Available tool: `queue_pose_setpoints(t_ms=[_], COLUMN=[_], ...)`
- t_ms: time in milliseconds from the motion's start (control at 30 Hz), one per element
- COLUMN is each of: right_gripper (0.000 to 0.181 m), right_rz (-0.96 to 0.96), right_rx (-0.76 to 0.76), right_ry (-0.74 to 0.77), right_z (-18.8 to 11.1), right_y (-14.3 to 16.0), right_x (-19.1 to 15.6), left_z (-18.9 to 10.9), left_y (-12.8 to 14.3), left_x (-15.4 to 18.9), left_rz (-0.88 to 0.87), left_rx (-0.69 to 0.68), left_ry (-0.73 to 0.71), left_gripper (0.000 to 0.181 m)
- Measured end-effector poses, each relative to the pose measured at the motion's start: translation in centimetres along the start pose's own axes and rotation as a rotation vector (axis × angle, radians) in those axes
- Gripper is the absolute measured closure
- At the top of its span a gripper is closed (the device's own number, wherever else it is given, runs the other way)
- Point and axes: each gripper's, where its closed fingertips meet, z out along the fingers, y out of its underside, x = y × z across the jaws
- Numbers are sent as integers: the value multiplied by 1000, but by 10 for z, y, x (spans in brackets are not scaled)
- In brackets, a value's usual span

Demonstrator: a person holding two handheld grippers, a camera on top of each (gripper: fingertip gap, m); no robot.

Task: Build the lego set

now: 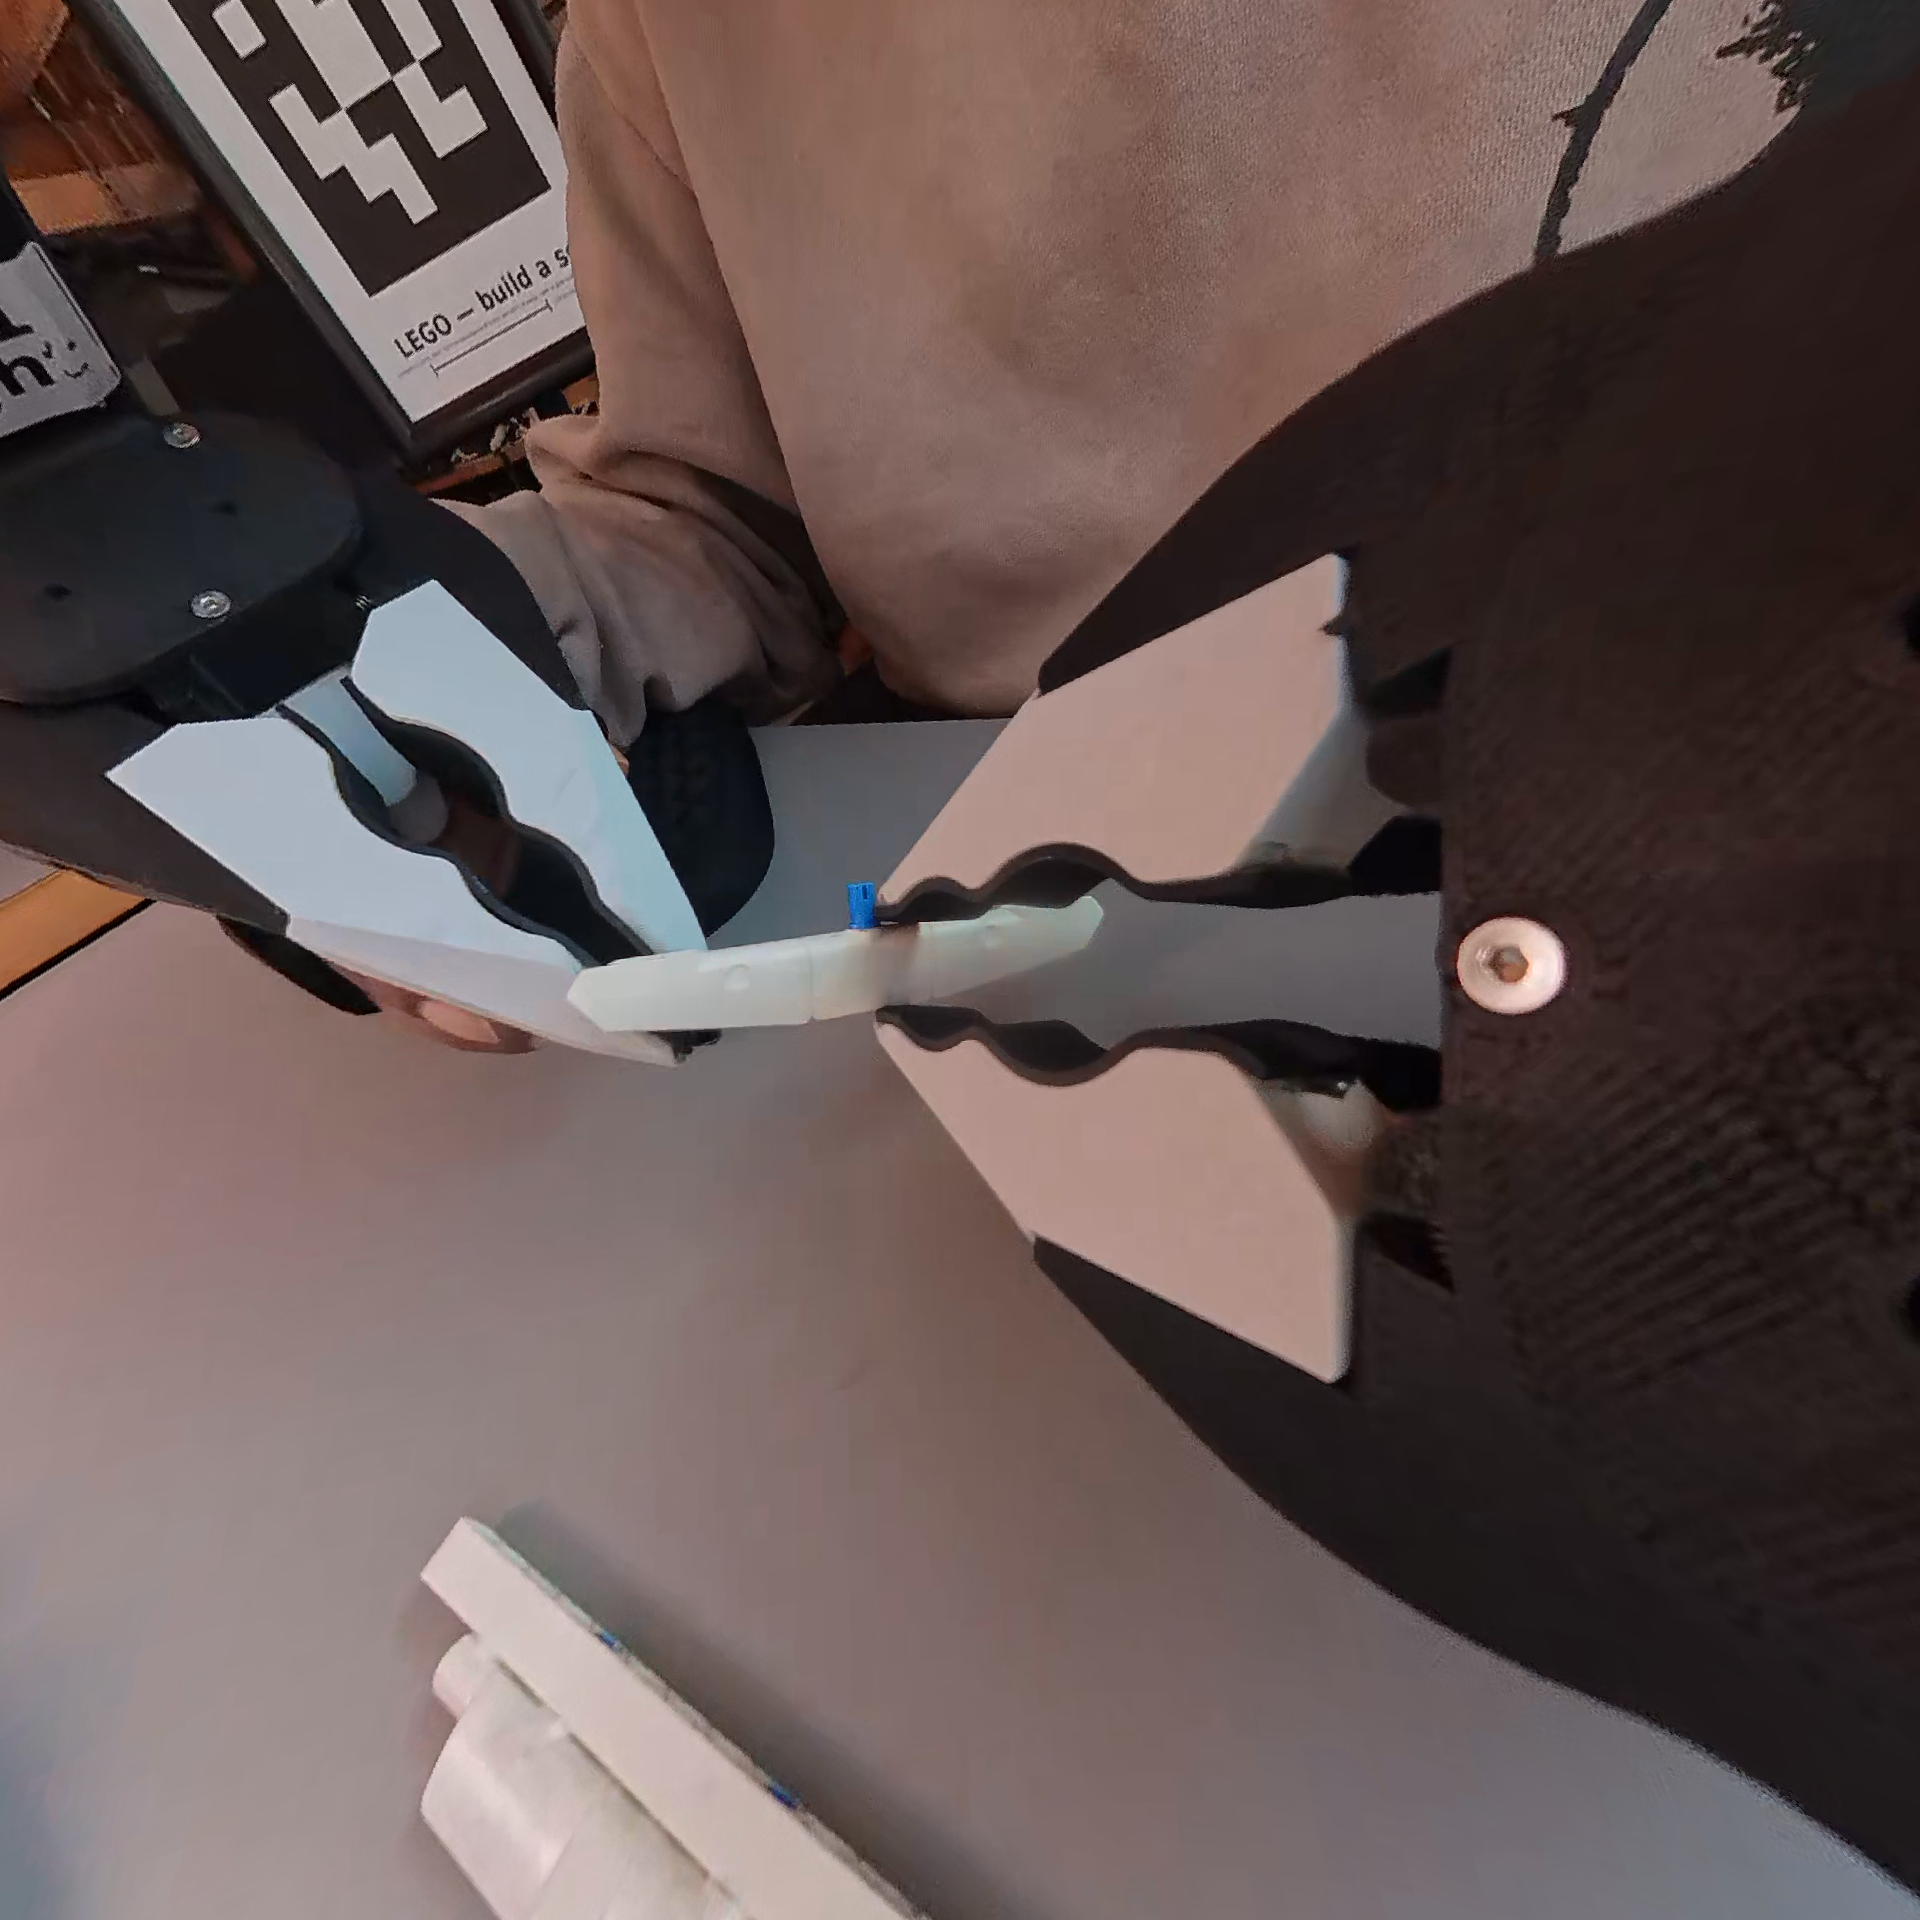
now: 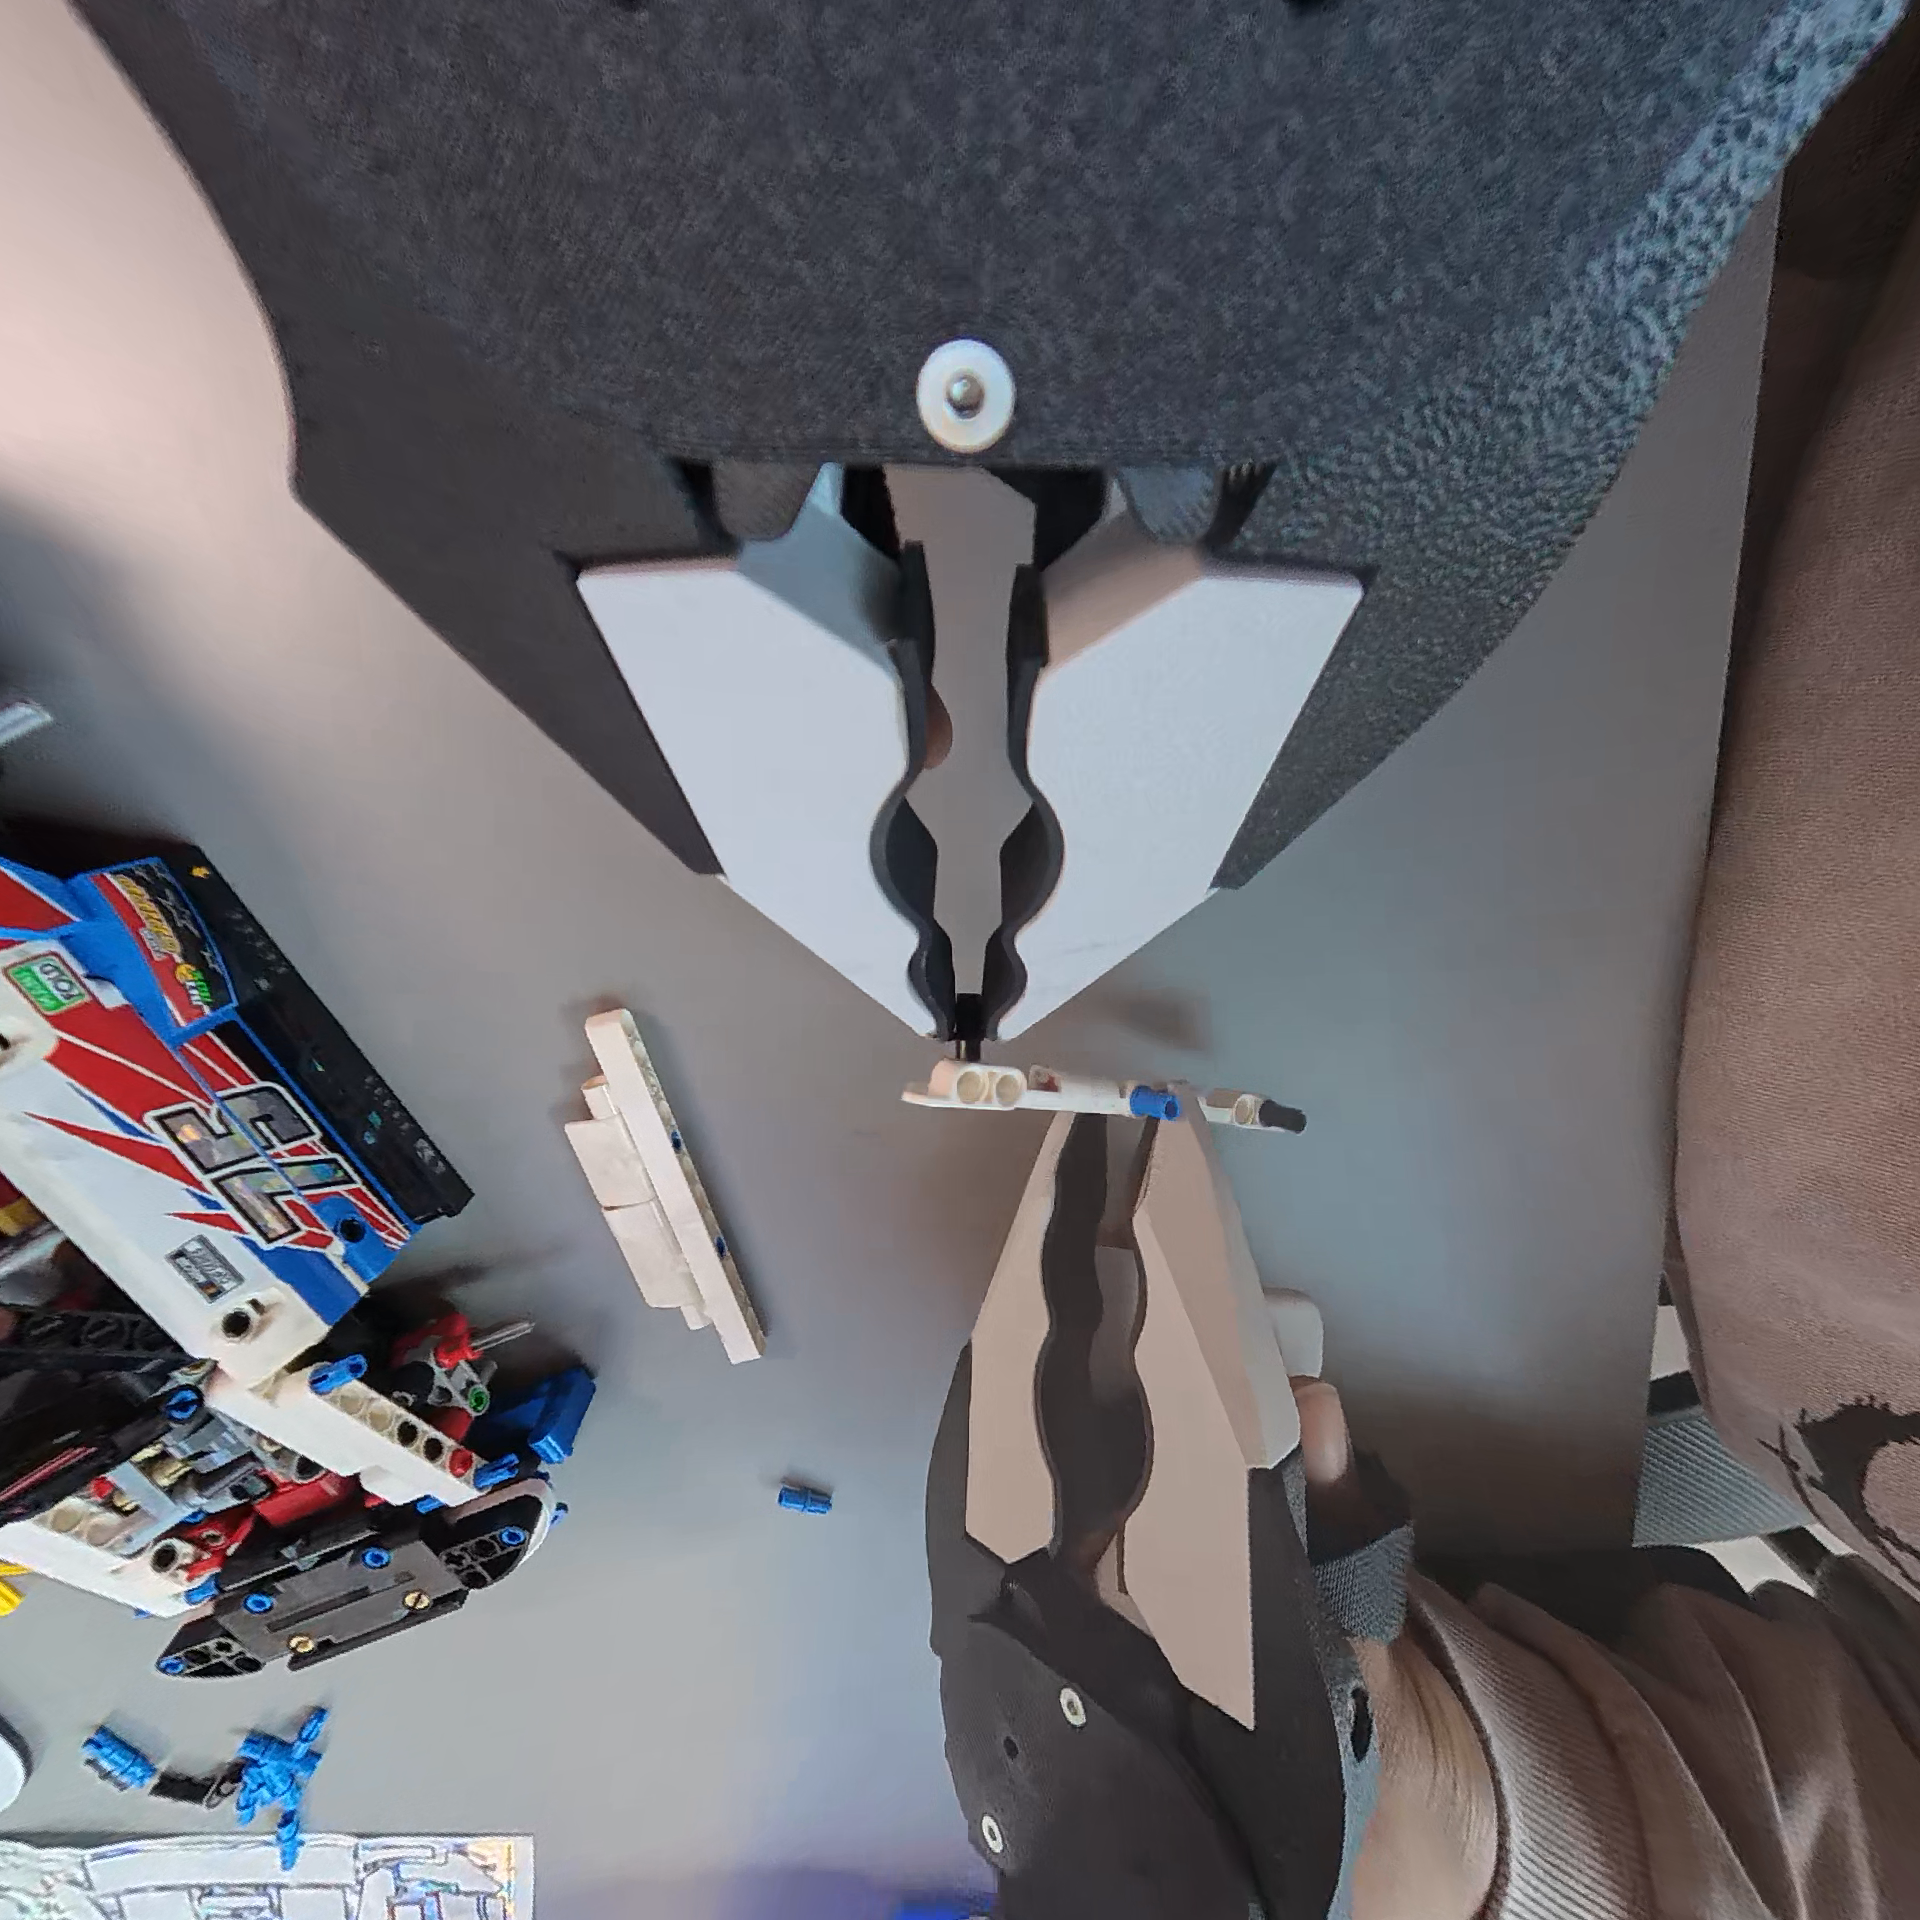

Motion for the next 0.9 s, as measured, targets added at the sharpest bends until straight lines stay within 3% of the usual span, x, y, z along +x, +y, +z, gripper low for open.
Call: queue_pose_setpoints(t_ms=[300, 567, 633, 800, 833, 900], right_gripper=[179, 178, 171, 137, 134, 146], right_rz=[-115, -228, -238, -380, -425, -496], right_rx=[-170, -291, -302, -131, -101, -64], right_ry=[-2, -8, -3, -36, -49, -107], right_z=[5, 6, 5, -5, -5, -3], right_y=[28, 40, 40, 1, -6, -15], right_x=[-5, -4, -2, -11, -16, -30], left_z=[2, -9, -10, -9, -9, -8], left_y=[12, 5, 6, 13, 15, 17], left_x=[8, 2, 3, 13, 15, 20], left_rz=[24, -20, -21, -39, -41, -45], left_rx=[-67, -29, -35, -78, -89, -105], left_ry=[48, 64, 67, 146, 162, 198], left_gripper=[167, 168, 168, 168, 168, 168])
